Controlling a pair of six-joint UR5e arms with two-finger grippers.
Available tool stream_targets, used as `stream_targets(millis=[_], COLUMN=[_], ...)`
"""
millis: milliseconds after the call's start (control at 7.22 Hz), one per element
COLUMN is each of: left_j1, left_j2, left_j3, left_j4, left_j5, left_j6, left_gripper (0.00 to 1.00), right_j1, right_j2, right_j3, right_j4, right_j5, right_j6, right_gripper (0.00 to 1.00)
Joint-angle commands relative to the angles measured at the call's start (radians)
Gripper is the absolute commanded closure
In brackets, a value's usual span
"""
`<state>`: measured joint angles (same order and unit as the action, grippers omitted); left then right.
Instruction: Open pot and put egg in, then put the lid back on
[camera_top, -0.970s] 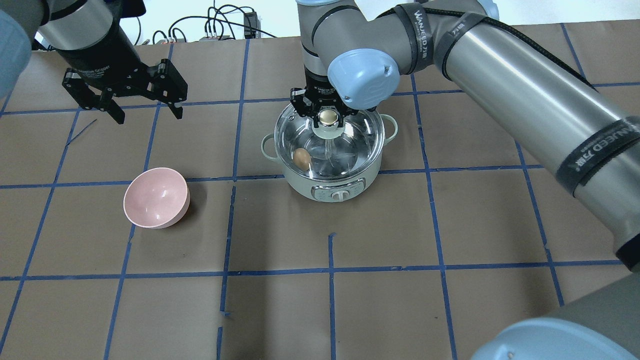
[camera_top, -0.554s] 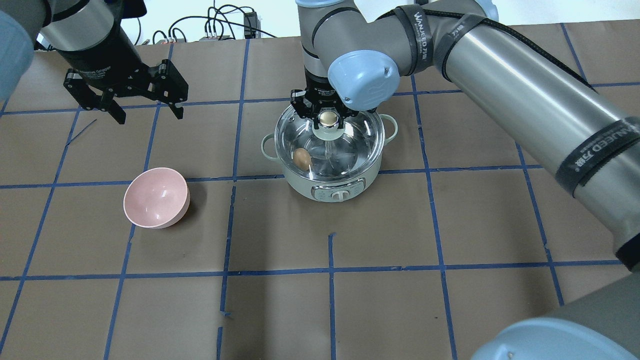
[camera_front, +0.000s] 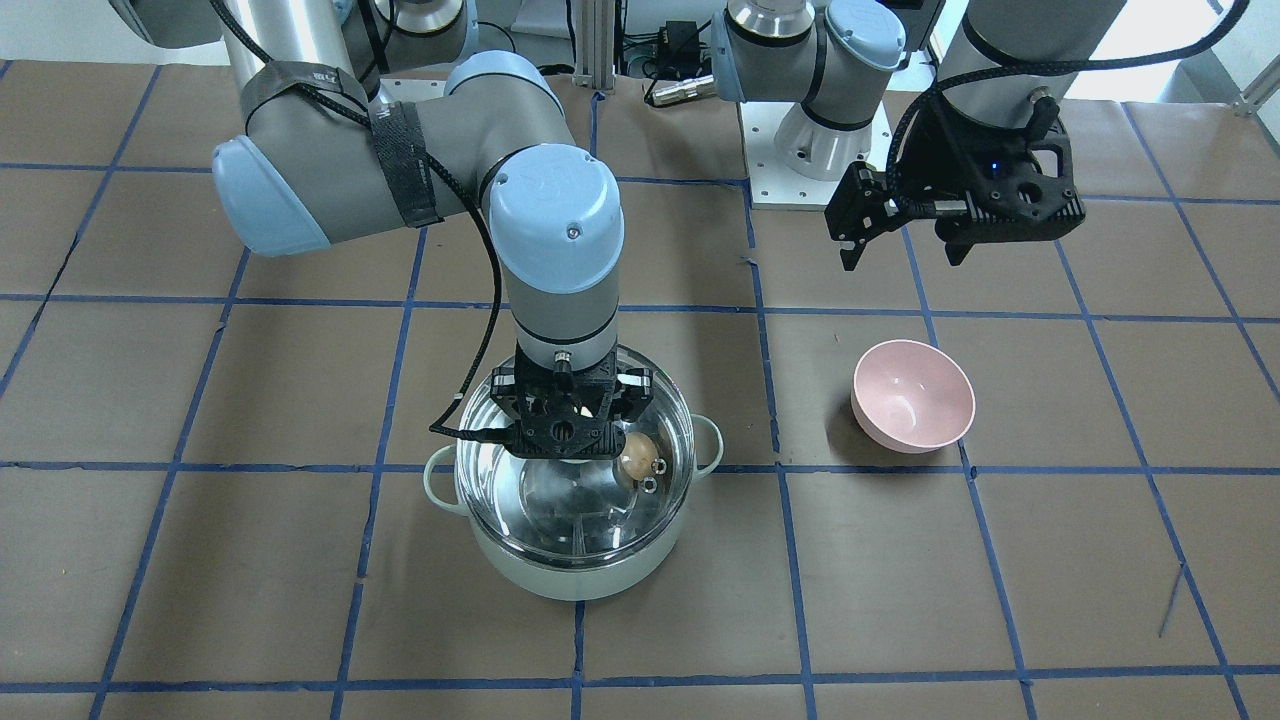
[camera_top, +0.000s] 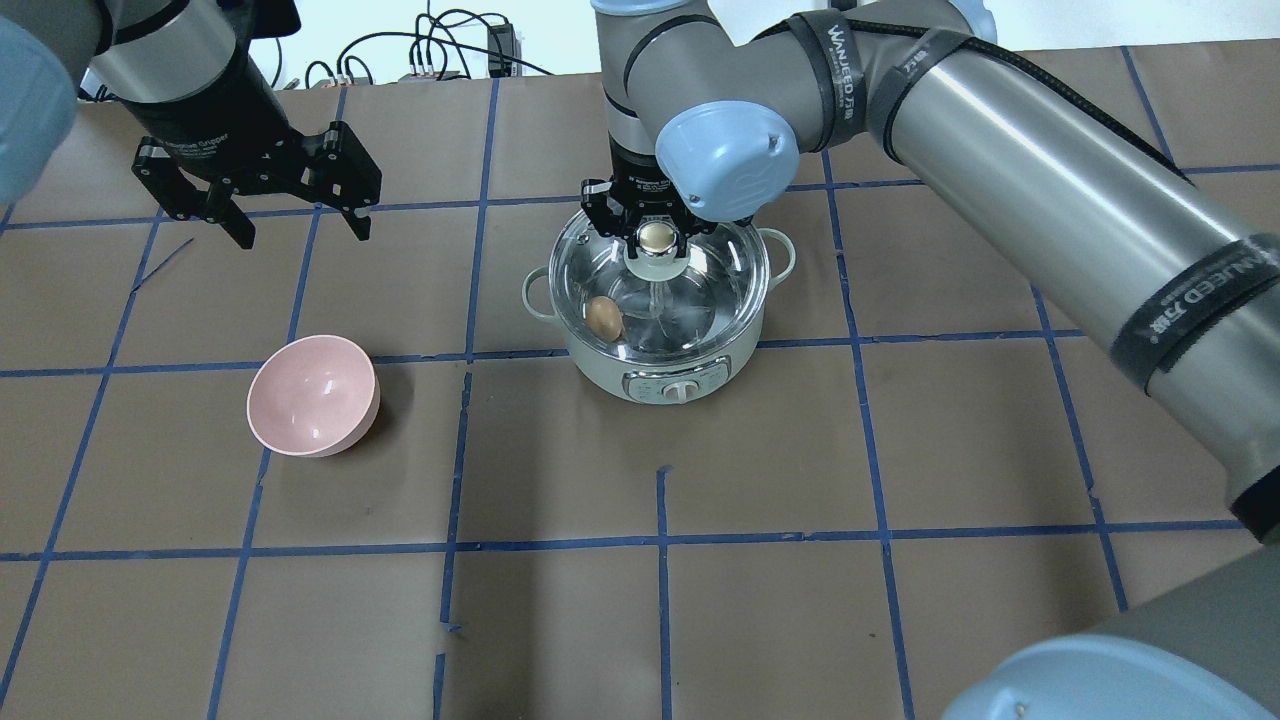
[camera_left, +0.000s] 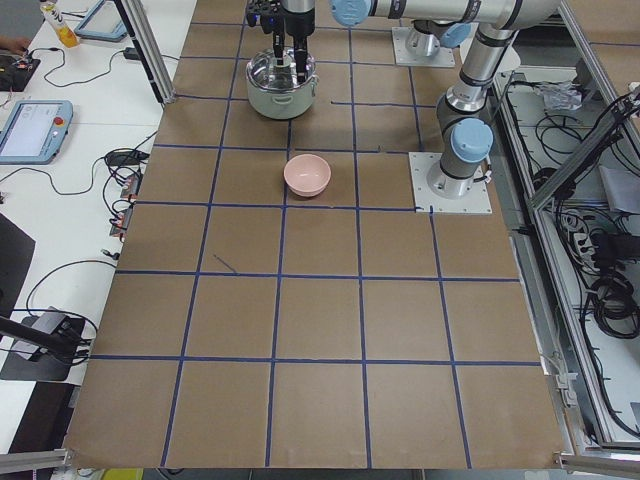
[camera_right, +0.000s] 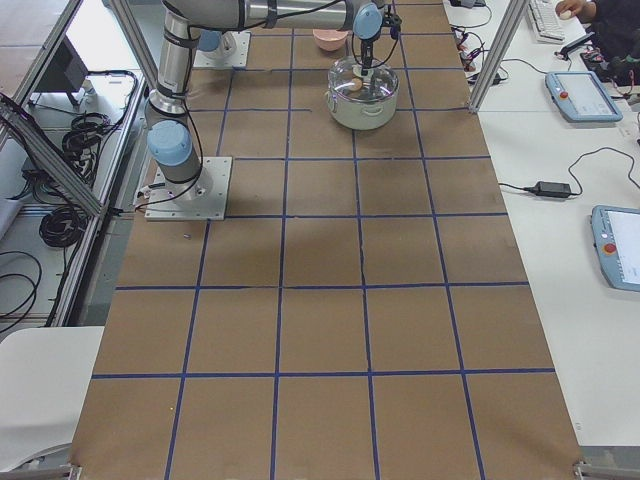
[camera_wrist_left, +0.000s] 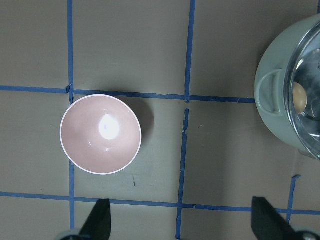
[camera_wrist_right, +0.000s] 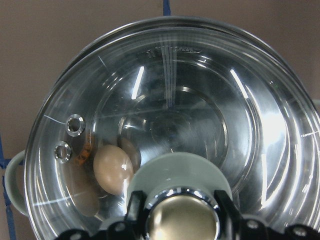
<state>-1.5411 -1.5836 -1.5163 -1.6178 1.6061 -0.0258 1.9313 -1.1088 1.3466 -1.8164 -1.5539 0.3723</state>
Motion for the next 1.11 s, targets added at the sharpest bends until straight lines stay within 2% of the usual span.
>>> stream_targets(millis=[0,693,831,970], left_j1=[-0.001,0.005,0.004,0.004], left_j2=[0.0,0.0,-0.001,-0.001], left_j3=[0.001,0.002,0.001,0.001], left_j4=[0.001,0.004,0.004,0.004], left_j5=[-0.002,-0.006,-0.008,-0.008], left_j6=[0.001,0.0,0.0,0.0], left_gripper=[0.0,0.0,0.0,0.0], right_j1=[0.0,0.0,0.0,0.0], right_j2=[0.001,0.006,0.01,0.012], right_j3=[0.0,0.003,0.003,0.006], right_j4=[-0.018,-0.024,-0.024,-0.023], right_j5=[0.0,-0.003,-0.003,-0.005], right_j6=[-0.003,-0.035,-0.035,-0.038], right_gripper=[0.91,0.91,0.75,0.23])
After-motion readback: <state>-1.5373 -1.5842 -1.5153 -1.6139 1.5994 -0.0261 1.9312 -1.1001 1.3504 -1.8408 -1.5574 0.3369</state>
